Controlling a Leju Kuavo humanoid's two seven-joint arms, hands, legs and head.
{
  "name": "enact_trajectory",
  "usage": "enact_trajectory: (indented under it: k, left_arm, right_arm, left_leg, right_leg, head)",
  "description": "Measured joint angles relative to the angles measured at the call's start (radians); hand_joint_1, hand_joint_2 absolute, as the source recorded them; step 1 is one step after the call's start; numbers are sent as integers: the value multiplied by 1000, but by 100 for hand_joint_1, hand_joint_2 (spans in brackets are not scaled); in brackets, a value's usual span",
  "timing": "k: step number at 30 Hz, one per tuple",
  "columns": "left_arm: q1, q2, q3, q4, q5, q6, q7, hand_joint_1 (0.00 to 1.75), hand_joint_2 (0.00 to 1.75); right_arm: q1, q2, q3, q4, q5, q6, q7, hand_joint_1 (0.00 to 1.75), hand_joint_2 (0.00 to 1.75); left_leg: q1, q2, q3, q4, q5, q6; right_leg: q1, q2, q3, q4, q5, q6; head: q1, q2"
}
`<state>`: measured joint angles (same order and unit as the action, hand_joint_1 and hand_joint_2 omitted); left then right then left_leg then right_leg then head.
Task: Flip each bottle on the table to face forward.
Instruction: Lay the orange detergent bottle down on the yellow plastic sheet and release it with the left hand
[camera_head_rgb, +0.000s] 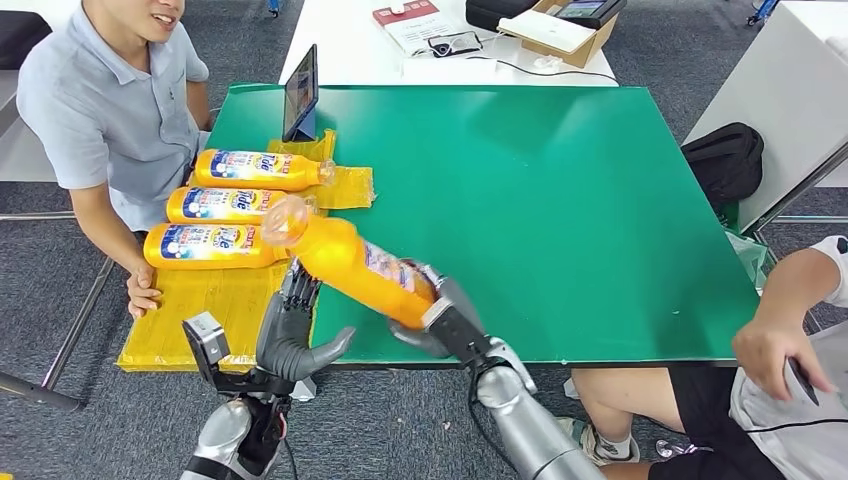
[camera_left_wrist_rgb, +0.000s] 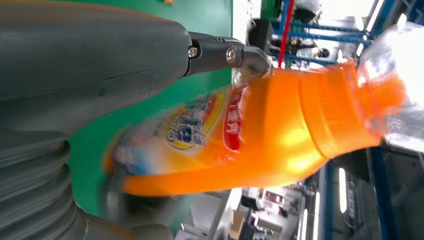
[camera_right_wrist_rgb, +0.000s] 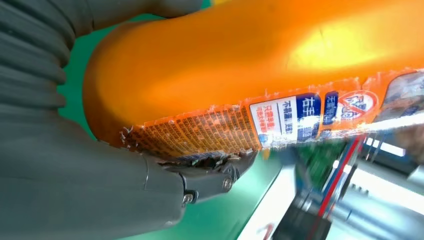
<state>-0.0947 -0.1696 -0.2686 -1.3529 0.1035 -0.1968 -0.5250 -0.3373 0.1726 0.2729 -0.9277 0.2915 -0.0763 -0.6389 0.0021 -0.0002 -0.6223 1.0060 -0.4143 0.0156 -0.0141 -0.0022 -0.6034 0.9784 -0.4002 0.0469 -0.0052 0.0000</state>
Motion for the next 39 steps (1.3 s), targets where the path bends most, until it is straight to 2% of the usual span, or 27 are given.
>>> enact_trajectory:
  k: [5, 11, 18, 20, 21, 23, 24, 25, 27, 35, 37, 39]
  left_arm:
    - [-45, -3, -30, 31, 50, -19, 23, 0, 175]
    - [-99, -7, -63, 78, 91, -46, 51, 0, 175]
    - [-137, -1, -84, 128, 102, -69, 86, 0, 175]
    - [-144, 1, -89, 141, 98, -68, 91, 11, 175]
    - [-150, 3, -94, 149, 92, -66, 94, 55, 175]
    - [-164, 8, -105, 168, 78, -59, 101, 137, 175]
    - [-170, 9, -112, 178, 74, -56, 103, 175, 175]
    - [-175, 10, -118, 186, 70, -53, 105, 175, 175]
    - [-183, 10, -128, 202, 68, -48, 106, 175, 175]
    - [-185, 17, -131, 220, 94, 17, 115, 175, 175]
    - [-183, 19, -123, 222, 98, 61, 128, 175, 175]
    - [-180, 19, -109, 224, 83, 146, 146, 175, 175]
  right_arm:
    - [-14, 19, 76, 49, 38, 2, -44, 175, 175]
    - [-29, 23, 181, 83, 10, 0, -57, 175, 175]
    - [-66, 17, 223, 148, -26, -10, -60, 175, 175]
    - [-75, 15, 229, 164, -30, -13, -61, 175, 175]
    - [-80, 15, 234, 174, -33, -16, -61, 168, 175]
    - [-93, 14, 241, 200, -42, -20, -62, 81, 175]
    - [-98, 15, 244, 214, -48, -19, -61, 38, 131]
    - [-103, 15, 247, 227, -53, -18, -61, 0, 87]
    - [-106, 18, 251, 247, -67, -16, -61, 0, 0]
    - [-57, 39, 252, 230, -174, -65, -61, 0, 0]
    - [-41, 40, 252, 214, -170, -129, -61, 0, 0]
    - [-16, 41, 252, 170, -182, -203, -61, 0, 0]
  left_leg:
    - [0, 0, 0, 0, 0, 0]
    - [0, 0, 0, 0, 0, 0]
    - [0, 1, 0, 0, 0, 0]
    - [0, 1, 0, 0, 0, 0]
    - [0, 1, 0, 0, 0, 0]
    - [0, 1, -1, 0, 0, 0]
    - [0, 1, -1, 0, 0, 0]
    - [0, 1, -1, 0, 0, 0]
    - [0, 1, -1, 0, 0, 0]
    - [0, 1, -1, 0, 0, 0]
    - [0, 1, -1, 0, 0, 0]
    - [0, 1, -1, 0, 0, 0]
  right_leg:
    - [0, 0, 0, 0, 0, 0]
    - [0, 0, -1, 0, 0, 0]
    - [0, 0, -1, 0, 0, 0]
    - [0, 0, -1, 0, 0, 0]
    - [0, 0, -1, 0, 0, 0]
    - [0, 0, -1, 0, 0, 0]
    - [0, 0, -1, 0, 0, 0]
    - [0, 0, -1, 0, 0, 0]
    - [0, 0, -1, 0, 0, 0]
    - [0, 0, -2, 0, 0, 0]
    - [0, 0, -2, 0, 0, 0]
    - [0, 0, -2, 0, 0, 0]
  head:
    - [0, 0]
    - [0, 0]
    - [0, 0]
    - [0, 0]
    - [0, 0]
    - [0, 0]
    - [0, 0]
    - [0, 0]
    - [0, 0]
    - [0, 0]
    - [0, 0]
    - [0, 0]
